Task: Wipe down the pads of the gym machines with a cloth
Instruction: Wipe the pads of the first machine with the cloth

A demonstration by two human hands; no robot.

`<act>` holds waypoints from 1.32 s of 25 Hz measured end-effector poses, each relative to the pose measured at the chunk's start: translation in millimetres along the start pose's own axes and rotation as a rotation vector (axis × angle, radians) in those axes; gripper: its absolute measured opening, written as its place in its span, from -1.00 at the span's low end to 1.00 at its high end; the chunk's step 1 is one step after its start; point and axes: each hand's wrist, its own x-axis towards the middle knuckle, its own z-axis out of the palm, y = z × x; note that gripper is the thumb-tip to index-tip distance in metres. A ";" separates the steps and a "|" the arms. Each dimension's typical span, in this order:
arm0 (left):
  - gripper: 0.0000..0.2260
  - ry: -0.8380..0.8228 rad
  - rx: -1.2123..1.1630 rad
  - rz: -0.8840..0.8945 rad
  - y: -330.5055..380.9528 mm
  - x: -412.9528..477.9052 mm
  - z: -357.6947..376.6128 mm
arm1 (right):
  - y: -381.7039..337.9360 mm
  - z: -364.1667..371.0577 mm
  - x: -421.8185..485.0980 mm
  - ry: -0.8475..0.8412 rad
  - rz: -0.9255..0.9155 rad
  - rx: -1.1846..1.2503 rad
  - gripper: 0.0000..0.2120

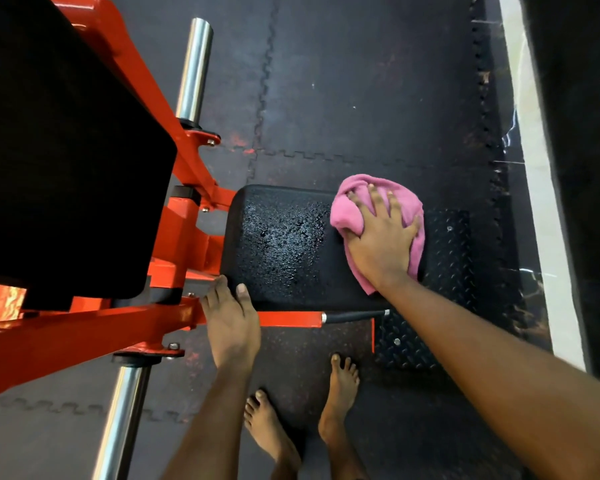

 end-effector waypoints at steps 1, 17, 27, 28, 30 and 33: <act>-0.64 0.006 -0.001 0.002 -0.7 -0.3 -0.3 | -0.6 3.3 -14.6 0.022 -0.036 -0.013 -0.31; -0.64 0.037 -0.020 -0.020 3.5 -0.1 1.5 | -4.1 -1.2 -1.4 0.027 0.017 -0.033 -0.30; -0.68 0.037 0.025 -0.057 8.9 0.4 3.3 | 13.9 0.1 -34.8 -0.034 -0.114 -0.125 -0.27; -0.67 0.035 0.026 -0.051 9.1 0.5 3.3 | 14.2 -3.2 -13.7 -0.051 -0.051 -0.094 -0.29; -0.67 0.022 0.013 -0.071 9.8 1.3 2.6 | 12.7 -7.1 10.5 -0.059 0.057 -0.018 -0.32; -0.66 0.005 -0.002 -0.053 7.1 1.1 -1.3 | 5.8 -2.2 -20.6 -0.004 0.095 -0.019 -0.29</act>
